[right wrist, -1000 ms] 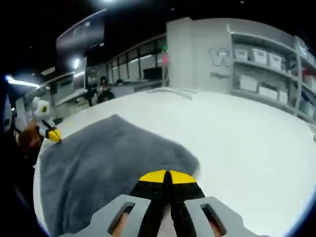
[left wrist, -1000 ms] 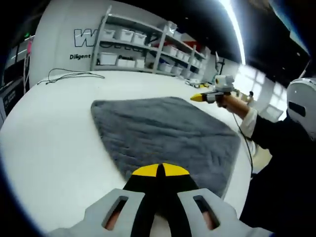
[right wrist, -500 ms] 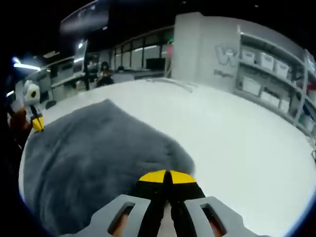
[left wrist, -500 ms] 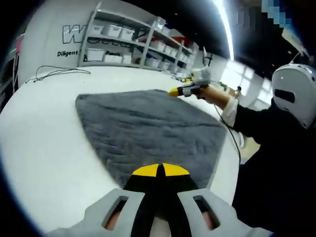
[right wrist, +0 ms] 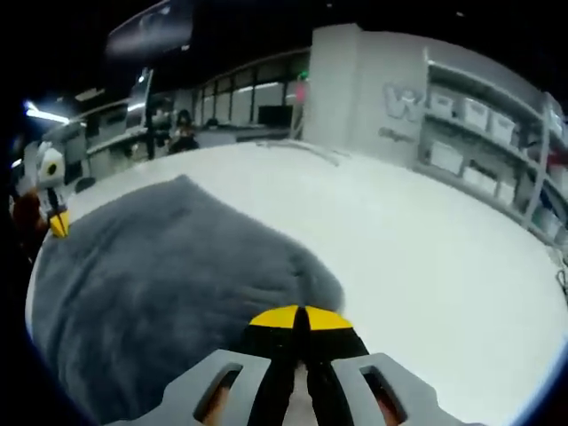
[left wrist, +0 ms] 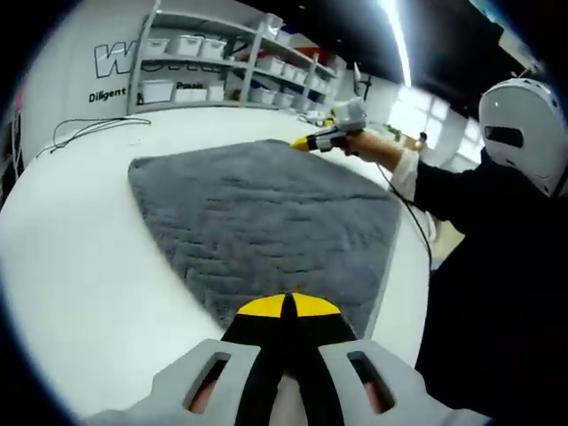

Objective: Open the folded towel by lifting each exposed corner and separating the folded layers until the towel lies flat within the target outline without major curled edges

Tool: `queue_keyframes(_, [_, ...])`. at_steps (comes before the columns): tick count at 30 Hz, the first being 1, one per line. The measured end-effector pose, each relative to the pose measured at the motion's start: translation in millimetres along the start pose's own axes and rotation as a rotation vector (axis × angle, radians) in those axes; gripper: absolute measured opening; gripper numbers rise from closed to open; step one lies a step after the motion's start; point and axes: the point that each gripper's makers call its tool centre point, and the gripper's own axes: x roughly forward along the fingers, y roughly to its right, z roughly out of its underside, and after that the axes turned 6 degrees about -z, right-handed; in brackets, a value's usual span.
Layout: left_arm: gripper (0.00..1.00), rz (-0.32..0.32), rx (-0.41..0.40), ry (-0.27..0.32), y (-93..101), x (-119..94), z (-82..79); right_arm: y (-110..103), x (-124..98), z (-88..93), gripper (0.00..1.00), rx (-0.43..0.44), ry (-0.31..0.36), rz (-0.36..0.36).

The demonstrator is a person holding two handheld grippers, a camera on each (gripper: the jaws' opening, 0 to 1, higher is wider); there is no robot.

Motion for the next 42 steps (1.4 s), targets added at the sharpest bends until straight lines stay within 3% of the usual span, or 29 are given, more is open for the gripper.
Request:
queue_keyframes(3, [0.01, 0.001, 0.003, 0.004, -0.1, 0.3, -0.6, -5.0, -1.1, -1.6, 0.0, -0.001, -0.008, 0.005])
queue_keyframes(5, [0.01, 0.005, -0.008, 0.009, 0.2, 0.2, -1.8, -3.3, -5.7, -9.1, 0.0, -0.076, 0.008, 0.052])
queue_keyframes(9, [0.01, -0.004, -0.004, 0.07, -2.3, -0.3, -13.9, -8.1, -21.2, -22.4, 0.0, 0.021, 0.098, 0.033])
queue_keyframes(13, [0.01, -0.003, -0.012, 0.098, -2.5, 0.5, -20.8, -10.5, -40.6, -14.8, 0.01, 0.068, 0.098, 0.034])
queue_keyframes(16, [0.11, -0.03, 0.022, 0.112, -6.3, 4.5, -24.7, -16.5, -51.6, -6.4, 0.03, 0.113, 0.099, 0.017])
queue_keyframes(19, [0.13, -0.04, 0.03, 0.119, -8.0, 6.2, -26.9, -21.4, -60.6, 2.3, 0.04, 0.134, 0.093, 0.014])
queue_keyframes(31, [0.31, -0.125, 0.047, 0.179, -24.2, 13.4, -41.8, -57.0, -78.0, 25.0, 0.12, 0.213, 0.066, -0.067])
queue_keyframes(42, [0.32, -0.16, 0.03, 0.19, -36.8, 20.3, -45.6, -71.4, -83.8, 44.1, 0.12, 0.258, 0.024, -0.083])
